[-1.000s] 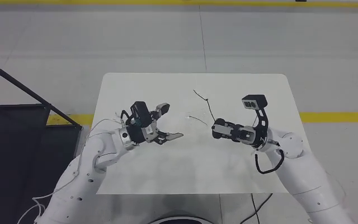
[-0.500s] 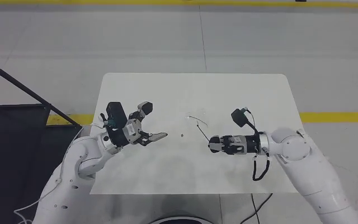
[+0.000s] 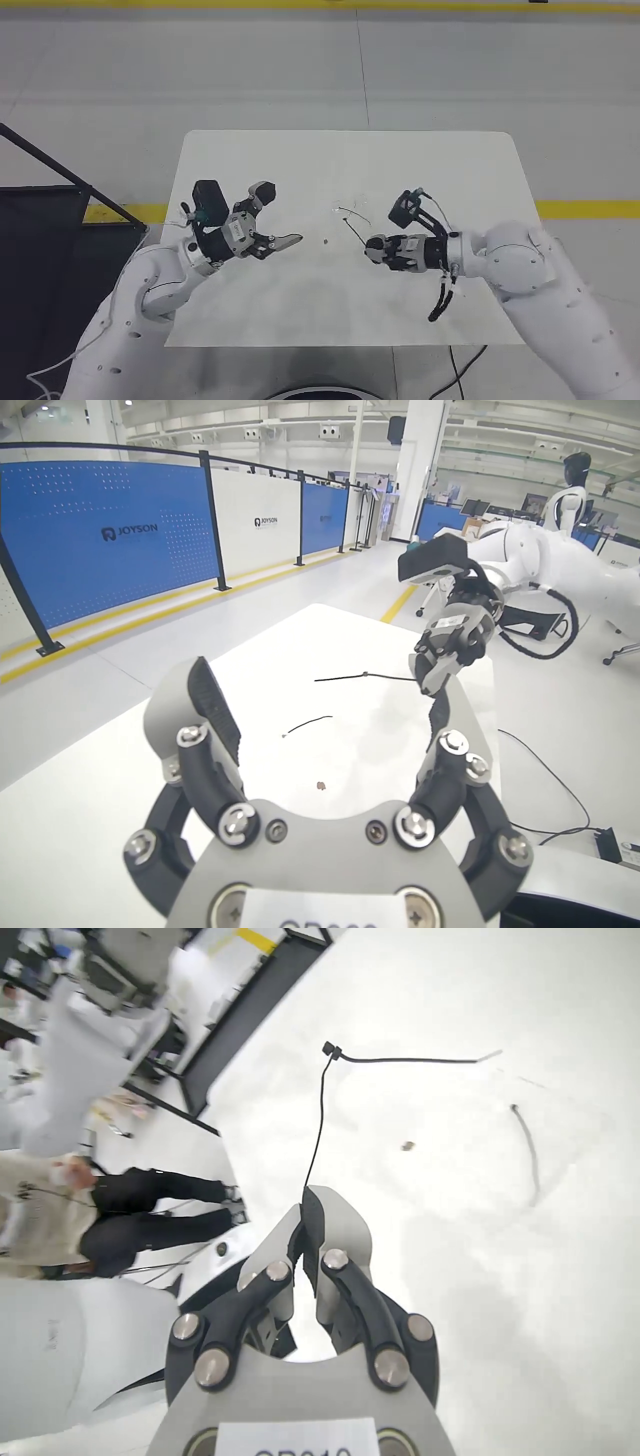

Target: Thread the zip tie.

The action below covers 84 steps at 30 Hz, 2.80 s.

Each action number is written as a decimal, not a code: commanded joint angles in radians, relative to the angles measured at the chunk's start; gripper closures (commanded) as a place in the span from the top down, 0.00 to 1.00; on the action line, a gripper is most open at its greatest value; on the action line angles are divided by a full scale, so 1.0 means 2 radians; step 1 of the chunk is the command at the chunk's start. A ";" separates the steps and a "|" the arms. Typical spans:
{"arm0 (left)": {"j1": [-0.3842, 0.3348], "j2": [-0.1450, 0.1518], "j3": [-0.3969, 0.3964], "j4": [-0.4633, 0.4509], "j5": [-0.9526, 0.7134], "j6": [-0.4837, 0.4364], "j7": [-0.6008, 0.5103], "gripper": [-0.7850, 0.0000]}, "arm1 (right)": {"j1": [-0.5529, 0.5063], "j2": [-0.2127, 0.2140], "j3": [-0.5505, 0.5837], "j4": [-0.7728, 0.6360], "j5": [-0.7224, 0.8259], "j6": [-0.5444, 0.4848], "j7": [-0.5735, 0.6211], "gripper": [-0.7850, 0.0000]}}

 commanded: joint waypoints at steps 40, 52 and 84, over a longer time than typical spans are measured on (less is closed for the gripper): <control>0.002 0.004 -0.024 0.027 -0.088 -0.054 0.003 1.00 | 0.226 -0.179 -0.346 0.106 -0.483 0.292 0.256 0.23; 0.002 0.004 -0.024 0.027 -0.088 -0.054 0.003 1.00 | 0.239 -0.209 -0.355 0.153 -0.488 0.290 0.256 0.28; 0.002 0.004 -0.024 0.027 -0.088 -0.054 0.003 1.00 | -0.179 -0.107 0.088 -0.243 -0.368 0.229 -0.075 1.00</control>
